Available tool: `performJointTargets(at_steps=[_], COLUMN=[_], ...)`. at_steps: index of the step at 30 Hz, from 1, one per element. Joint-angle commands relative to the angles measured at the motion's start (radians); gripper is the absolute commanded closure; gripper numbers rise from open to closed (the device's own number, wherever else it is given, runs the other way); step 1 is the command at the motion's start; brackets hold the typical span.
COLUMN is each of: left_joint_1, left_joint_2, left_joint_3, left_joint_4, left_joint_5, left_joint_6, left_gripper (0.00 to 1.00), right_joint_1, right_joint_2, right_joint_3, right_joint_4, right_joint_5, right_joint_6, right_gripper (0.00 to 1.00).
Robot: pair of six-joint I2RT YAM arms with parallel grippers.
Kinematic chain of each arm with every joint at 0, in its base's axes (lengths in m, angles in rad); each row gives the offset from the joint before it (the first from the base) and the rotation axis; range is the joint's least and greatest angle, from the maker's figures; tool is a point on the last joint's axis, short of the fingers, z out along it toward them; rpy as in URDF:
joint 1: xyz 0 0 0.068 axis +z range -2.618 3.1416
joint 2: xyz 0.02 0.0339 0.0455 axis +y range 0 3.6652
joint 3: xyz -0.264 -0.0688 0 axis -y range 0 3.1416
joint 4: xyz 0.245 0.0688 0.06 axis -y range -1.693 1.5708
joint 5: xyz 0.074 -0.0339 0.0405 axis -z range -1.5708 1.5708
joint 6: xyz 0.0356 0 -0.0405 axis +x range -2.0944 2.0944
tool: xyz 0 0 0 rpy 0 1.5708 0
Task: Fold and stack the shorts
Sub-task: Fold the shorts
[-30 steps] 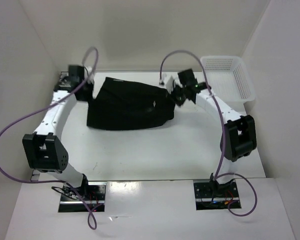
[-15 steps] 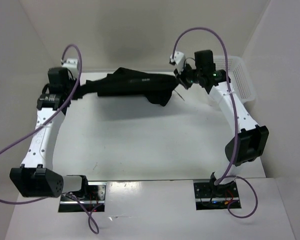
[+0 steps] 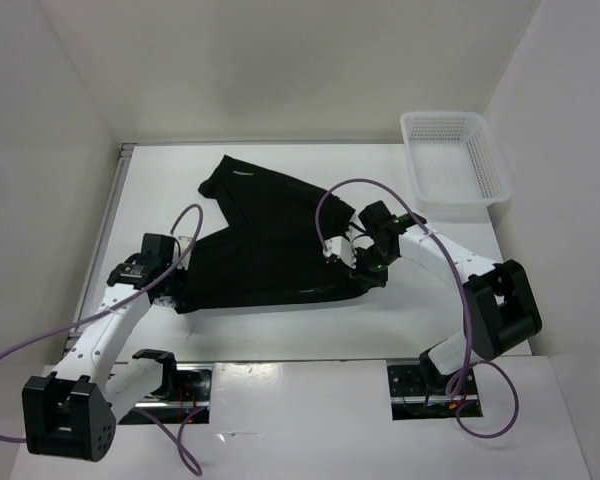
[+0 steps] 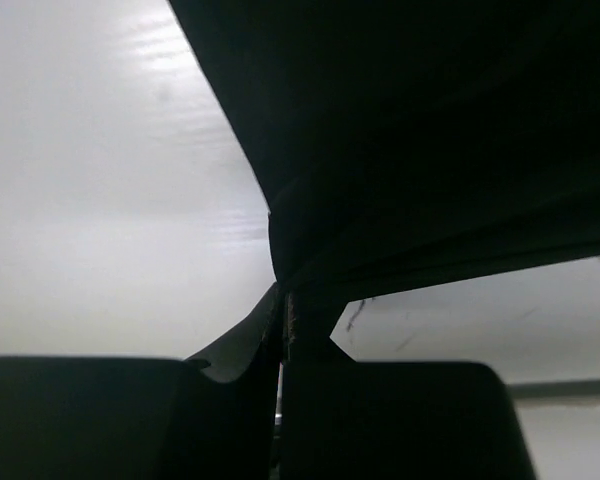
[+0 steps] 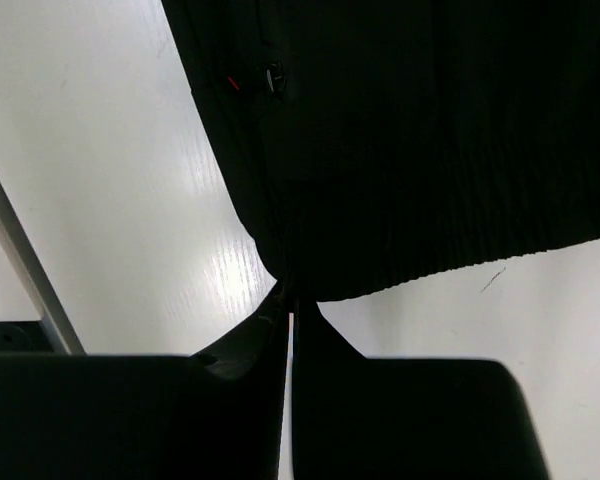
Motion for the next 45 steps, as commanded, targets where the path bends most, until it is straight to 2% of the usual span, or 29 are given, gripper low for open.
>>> performJointTargets(at_steps=[1,5,9,14,16,17,18,19,20,22,24,28,29,30,32,35,38,45], left_joint_1=[-0.032,-0.075,-0.075,-0.075,-0.075,-0.075,-0.075,-0.075,-0.075,-0.075,-0.062,-0.003,0.033,0.049,0.07,0.083,0.071,0.07], left_joint_2=[-0.063,-0.137,-0.189,-0.215,-0.258,-0.275,-0.307,-0.321,-0.332,-0.341,-0.283,-0.094,0.003,0.056,0.227,0.383,0.432,0.558], left_joint_3=[-0.03,-0.03,-0.039,-0.016,-0.005,-0.005,-0.016,-0.016,-0.027,-0.027,-0.016,0.092,0.119,0.14,0.203,0.255,0.236,0.211], left_joint_4=[-0.08,-0.167,-0.168,-0.206,-0.243,-0.243,-0.252,-0.261,-0.261,-0.235,-0.128,0.1,0.178,0.213,0.305,0.392,0.444,0.561], left_joint_5=[-0.075,-0.075,-0.094,-0.071,-0.061,-0.061,-0.052,-0.052,-0.063,-0.063,-0.063,-0.054,-0.045,-0.044,-0.06,-0.06,-0.055,-0.045], left_joint_6=[0.008,0.008,0.008,0.008,0.008,0.008,0.008,0.008,0.008,0.008,0.008,0.008,0.008,0.008,0.008,0.008,0.008,0.008], left_gripper=[1.0,1.0,1.0,1.0,0.95,0.89,0.6,0.53,0.48,0.37,0.36,0.36,0.34,0.34,0.34,0.34,0.33,0.32], right_joint_1=[-0.017,0.009,0.107,0.156,0.172,0.187,0.187,0.187,0.187,0.187,0.157,0.017,0.017,0.017,0.11,0.242,0.337,0.425], right_joint_2=[-0.054,-0.063,-0.072,-0.072,-0.061,-0.052,-0.052,-0.052,-0.052,-0.052,-0.061,-0.061,-0.061,-0.061,-0.043,-0.009,0.015,0.034], right_joint_3=[-0.016,-0.016,-0.051,-0.051,-0.042,-0.042,-0.042,-0.03,-0.029,0.006,0.067,0.205,0.214,0.214,0.196,0.136,0.077,0.0], right_joint_4=[0.002,-0.075,-0.155,-0.214,-0.229,-0.229,-0.229,-0.219,-0.197,-0.162,-0.119,-0.036,-0.013,0.025,0.062,0.105,0.142,0.133], right_joint_5=[0.133,0.142,0.173,0.225,0.225,0.225,0.225,0.236,0.245,0.279,0.313,0.137,0.089,0.075,0.099,0.122,0.145,0.156], right_joint_6=[-0.057,-0.106,-0.151,-0.195,-0.207,-0.198,-0.198,-0.183,-0.168,-0.14,-0.131,-0.07,-0.056,-0.046,-0.037,-0.051,-0.062,-0.108], right_gripper=[1.0,1.0,1.0,1.0,0.76,0.54,0.35,0.22,0.19,0.18,0.18,0.24,0.28,0.28,0.3,0.3,0.3,0.34])
